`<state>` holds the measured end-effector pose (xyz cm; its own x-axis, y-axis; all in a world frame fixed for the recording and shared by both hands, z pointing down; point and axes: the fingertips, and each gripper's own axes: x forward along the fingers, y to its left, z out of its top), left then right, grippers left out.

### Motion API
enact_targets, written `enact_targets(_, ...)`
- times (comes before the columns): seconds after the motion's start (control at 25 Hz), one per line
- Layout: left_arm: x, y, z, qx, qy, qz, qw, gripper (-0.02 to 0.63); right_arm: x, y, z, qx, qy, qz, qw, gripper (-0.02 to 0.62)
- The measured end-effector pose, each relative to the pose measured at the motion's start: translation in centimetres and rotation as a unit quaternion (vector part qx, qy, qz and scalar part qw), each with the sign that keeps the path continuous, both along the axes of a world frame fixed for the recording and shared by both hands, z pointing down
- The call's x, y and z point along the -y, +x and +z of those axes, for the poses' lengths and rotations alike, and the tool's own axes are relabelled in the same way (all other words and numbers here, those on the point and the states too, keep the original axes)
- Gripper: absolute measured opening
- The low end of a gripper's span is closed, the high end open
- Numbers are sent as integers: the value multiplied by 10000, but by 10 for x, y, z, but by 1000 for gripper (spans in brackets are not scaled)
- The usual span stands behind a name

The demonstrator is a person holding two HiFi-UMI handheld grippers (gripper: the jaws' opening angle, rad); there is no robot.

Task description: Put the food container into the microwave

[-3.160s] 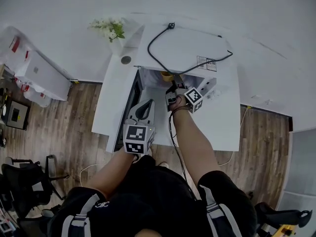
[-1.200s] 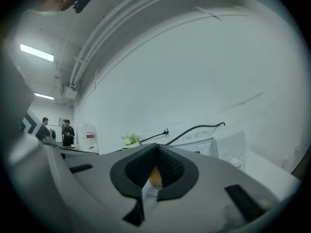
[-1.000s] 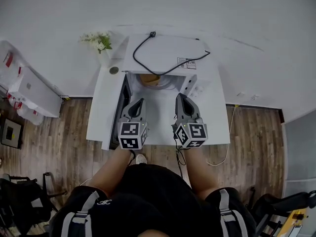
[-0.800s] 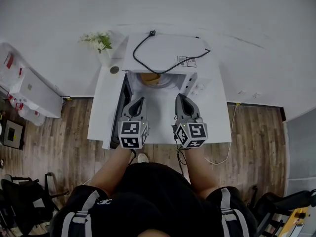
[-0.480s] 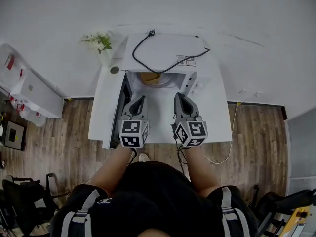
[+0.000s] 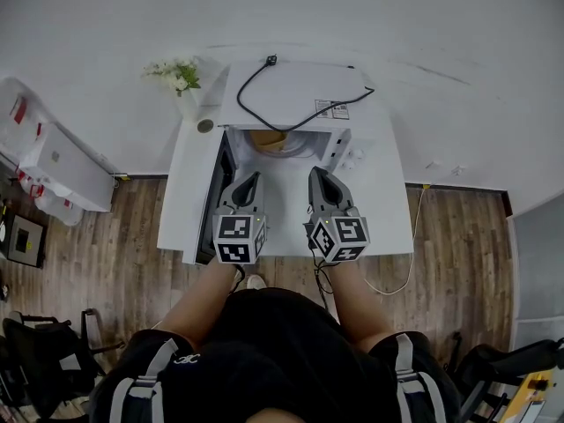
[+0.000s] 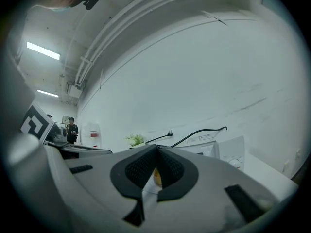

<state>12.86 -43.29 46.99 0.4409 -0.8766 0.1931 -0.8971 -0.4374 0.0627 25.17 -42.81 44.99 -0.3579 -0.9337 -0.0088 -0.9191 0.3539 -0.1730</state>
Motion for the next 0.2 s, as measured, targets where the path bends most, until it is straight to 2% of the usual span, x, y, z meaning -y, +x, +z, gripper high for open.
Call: enact_targets(0.2, -4, -2, 3, -5, -19, -18, 10000, 12, -3, -2, 4, 3, -38, -7, 10000, -3)
